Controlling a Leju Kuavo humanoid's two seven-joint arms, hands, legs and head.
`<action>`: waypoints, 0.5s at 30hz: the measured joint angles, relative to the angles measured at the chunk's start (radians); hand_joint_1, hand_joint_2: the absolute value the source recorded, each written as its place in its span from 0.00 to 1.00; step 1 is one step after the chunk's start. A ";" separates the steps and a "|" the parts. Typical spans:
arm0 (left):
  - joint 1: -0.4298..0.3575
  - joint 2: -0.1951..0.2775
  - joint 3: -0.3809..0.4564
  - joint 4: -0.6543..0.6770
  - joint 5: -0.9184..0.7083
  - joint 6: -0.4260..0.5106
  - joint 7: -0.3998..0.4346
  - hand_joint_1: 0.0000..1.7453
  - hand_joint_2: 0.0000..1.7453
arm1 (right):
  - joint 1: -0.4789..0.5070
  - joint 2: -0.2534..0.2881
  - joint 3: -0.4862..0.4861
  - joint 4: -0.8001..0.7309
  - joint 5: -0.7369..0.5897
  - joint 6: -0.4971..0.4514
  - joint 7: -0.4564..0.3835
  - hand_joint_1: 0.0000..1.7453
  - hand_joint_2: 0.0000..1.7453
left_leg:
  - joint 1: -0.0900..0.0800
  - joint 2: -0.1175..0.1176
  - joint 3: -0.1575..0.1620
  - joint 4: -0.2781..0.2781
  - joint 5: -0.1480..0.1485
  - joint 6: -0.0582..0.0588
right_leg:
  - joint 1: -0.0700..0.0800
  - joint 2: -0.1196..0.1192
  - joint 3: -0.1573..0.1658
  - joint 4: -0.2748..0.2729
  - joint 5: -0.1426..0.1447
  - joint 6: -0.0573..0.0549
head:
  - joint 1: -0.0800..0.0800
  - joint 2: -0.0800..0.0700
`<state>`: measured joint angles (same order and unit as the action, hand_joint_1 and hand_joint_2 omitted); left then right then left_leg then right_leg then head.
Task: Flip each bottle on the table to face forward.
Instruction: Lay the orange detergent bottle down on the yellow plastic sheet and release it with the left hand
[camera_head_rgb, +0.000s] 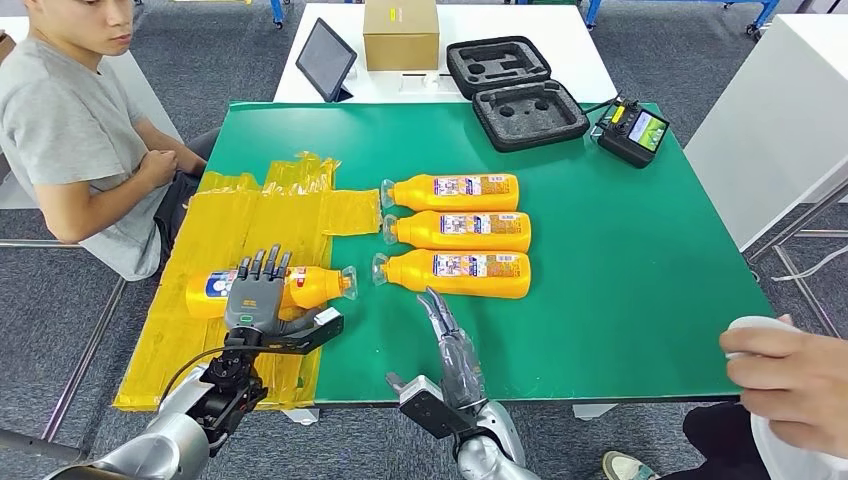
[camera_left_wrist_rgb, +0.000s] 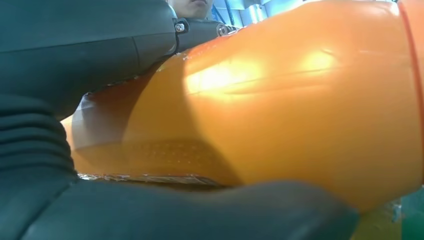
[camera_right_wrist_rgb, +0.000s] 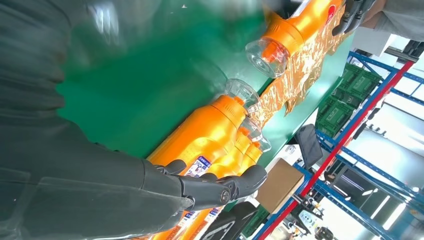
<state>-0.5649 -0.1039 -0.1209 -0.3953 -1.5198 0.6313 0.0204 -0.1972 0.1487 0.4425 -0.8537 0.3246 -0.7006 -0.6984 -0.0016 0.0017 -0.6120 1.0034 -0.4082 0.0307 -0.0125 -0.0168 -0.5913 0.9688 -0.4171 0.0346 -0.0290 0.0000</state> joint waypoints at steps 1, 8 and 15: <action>0.000 0.000 0.000 0.000 0.000 0.000 0.000 0.00 0.00 | 0.000 0.000 0.000 0.000 0.000 0.000 0.000 0.00 1.00 | 0.000 0.000 0.000 0.000 0.000 0.000 | 0.000 0.000 0.000 0.000 0.000 0.000 | 0.000 0.000; -0.002 -0.002 0.000 0.003 -0.003 -0.010 -0.003 0.00 0.00 | 0.000 -0.003 -0.003 0.000 0.019 0.000 0.000 0.00 1.00 | 0.000 0.000 0.001 0.000 0.001 0.000 | 0.000 0.000 0.001 0.000 0.000 0.000 | 0.000 0.000; 0.000 -0.005 -0.005 -0.001 -0.006 0.005 -0.027 0.00 0.00 | 0.009 -0.003 -0.023 0.000 0.046 0.000 0.000 0.00 1.00 | 0.000 0.000 0.002 0.000 0.001 0.000 | 0.000 0.000 0.002 0.000 0.000 0.000 | 0.000 0.000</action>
<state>-0.5648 -0.1085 -0.1261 -0.3959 -1.5255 0.6362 -0.0068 -0.1884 0.1460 0.4192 -0.8537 0.3704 -0.7006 -0.6982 -0.0016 0.0012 -0.6101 1.0034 -0.4076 0.0306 -0.0125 -0.0169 -0.5894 0.9688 -0.4169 0.0346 -0.0290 0.0000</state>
